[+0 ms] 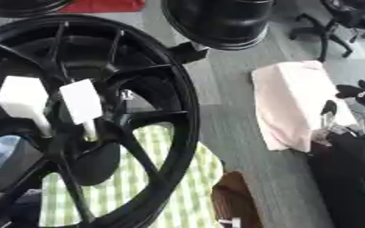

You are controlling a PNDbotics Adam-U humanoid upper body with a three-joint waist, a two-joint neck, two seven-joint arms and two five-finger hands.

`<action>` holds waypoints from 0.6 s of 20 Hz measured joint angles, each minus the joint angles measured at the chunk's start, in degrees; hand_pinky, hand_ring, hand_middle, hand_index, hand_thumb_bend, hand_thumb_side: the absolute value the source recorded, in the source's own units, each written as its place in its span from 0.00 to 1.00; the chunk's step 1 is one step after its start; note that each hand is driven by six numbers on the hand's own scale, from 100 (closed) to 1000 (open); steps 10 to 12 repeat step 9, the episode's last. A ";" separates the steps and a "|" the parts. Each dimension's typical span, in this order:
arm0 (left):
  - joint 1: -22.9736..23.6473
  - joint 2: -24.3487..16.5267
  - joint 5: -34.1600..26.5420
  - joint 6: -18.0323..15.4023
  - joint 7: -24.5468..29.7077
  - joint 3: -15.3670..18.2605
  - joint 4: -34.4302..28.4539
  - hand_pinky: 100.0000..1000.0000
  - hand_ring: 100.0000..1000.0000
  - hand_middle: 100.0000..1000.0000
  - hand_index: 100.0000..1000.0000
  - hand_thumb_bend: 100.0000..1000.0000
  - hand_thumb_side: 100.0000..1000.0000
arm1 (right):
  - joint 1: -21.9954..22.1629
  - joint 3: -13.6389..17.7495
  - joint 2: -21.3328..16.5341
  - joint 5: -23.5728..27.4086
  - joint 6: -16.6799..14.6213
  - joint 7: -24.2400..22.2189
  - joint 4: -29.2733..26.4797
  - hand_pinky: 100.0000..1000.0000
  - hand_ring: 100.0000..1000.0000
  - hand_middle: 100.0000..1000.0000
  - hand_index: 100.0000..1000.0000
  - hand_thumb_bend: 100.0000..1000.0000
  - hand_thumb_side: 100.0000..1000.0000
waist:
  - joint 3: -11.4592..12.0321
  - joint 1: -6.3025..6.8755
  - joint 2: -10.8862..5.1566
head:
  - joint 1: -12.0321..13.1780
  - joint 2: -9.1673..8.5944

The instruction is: Pull the pin out of the wheel hub.

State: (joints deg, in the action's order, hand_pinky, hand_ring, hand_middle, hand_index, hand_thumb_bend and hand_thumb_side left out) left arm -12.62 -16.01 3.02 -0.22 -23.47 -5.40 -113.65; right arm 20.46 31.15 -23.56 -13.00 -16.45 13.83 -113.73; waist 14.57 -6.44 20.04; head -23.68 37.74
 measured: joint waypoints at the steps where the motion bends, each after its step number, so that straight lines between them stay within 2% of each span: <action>1: -0.02 0.00 -0.01 -0.01 0.01 0.00 0.00 0.76 0.54 0.53 0.67 0.17 0.72 | -0.81 -1.13 -0.17 1.62 -1.82 -0.20 0.00 0.86 0.98 0.43 0.63 0.00 0.35 | 0.16 0.02 0.00 | 0.00 0.00; 2: -0.05 0.00 -0.04 -0.02 0.03 -0.01 0.00 0.76 0.54 0.53 0.67 0.17 0.72 | -1.62 -2.38 -0.41 3.30 -3.63 -0.82 0.00 0.86 0.97 0.41 0.61 0.00 0.32 | 0.34 0.05 0.00 | 0.01 0.00; 3: -0.08 0.00 -0.09 -0.08 0.08 -0.01 0.00 0.76 0.54 0.53 0.67 0.17 0.72 | -2.55 -3.72 -0.53 5.07 -5.31 -1.76 0.00 0.86 0.96 0.41 0.61 0.00 0.37 | 0.48 0.06 0.01 | 0.08 0.00; 6: -0.29 0.00 -0.19 -0.19 0.24 -0.03 0.00 0.76 0.54 0.53 0.67 0.17 0.72 | -5.13 -7.49 -0.85 9.89 -8.90 -5.26 0.00 0.86 0.95 0.39 0.59 0.00 0.41 | 0.76 0.06 0.07 | 0.44 -0.03; 9: -0.56 0.00 -0.23 -0.13 0.41 -0.06 0.00 0.76 0.54 0.53 0.67 0.17 0.72 | -8.23 -11.14 -0.95 13.67 -10.28 -8.77 0.00 0.85 0.95 0.38 0.58 0.00 0.45 | 1.06 0.02 0.23 | 0.68 -0.07; 12: -0.56 0.00 -0.23 -0.13 0.41 -0.06 0.00 0.76 0.54 0.53 0.67 0.17 0.72 | -8.23 -11.14 -0.95 13.67 -10.28 -8.77 0.00 0.85 0.95 0.38 0.58 0.00 0.45 | 1.06 0.02 0.23 | 0.68 -0.07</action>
